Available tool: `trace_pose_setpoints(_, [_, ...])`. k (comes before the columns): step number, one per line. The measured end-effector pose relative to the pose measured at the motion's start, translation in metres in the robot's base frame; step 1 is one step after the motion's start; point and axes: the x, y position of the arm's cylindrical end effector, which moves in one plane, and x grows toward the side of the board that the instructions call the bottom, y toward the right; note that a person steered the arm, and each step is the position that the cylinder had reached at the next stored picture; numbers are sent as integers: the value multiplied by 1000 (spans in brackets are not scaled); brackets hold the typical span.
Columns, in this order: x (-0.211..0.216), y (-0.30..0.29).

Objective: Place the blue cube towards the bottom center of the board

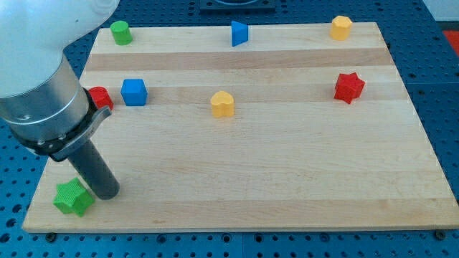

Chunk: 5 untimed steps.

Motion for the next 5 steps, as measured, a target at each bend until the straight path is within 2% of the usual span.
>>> trace_pose_setpoints(1, [-19,15])
trace_pose_setpoints(3, [-33,-12])
trace_pose_setpoints(4, [-37,-62])
trace_pose_setpoints(5, [-65,-113])
